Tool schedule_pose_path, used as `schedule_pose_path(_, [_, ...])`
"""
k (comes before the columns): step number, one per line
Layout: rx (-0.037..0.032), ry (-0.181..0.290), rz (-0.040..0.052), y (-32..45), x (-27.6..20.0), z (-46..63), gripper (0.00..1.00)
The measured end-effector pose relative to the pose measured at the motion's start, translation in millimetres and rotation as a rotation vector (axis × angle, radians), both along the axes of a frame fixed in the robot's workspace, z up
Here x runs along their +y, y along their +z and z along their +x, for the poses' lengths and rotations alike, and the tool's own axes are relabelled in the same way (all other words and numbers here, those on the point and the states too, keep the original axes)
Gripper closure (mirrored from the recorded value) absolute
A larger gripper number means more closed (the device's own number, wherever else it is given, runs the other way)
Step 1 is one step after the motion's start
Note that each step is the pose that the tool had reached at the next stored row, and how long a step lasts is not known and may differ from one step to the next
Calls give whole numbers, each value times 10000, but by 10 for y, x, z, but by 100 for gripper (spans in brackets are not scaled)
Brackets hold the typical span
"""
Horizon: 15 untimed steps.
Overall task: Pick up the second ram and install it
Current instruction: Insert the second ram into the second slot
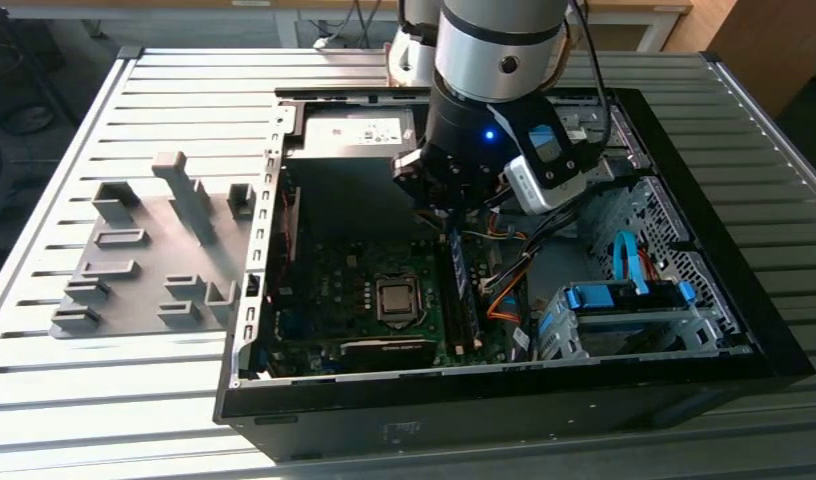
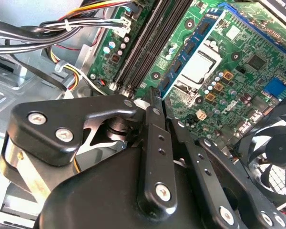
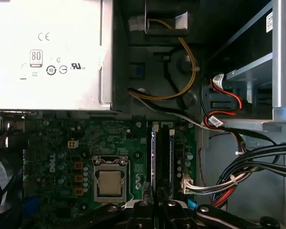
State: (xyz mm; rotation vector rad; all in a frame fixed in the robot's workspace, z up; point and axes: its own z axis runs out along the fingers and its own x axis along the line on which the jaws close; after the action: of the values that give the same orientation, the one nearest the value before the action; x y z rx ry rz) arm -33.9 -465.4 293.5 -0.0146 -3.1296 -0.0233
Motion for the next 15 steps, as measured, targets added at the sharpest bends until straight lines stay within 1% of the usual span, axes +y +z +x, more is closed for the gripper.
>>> schedule_pose_path(3, [5,-72,-1,-45,-1,9,86])
schedule_pose_path(9, [46,-150,-2,-134,-4,29,86])
schedule_pose_path(12, [63,-152,-3,-156,-31,37,86])
schedule_pose_path(15, [70,-154,1,-194,-44,39,86])
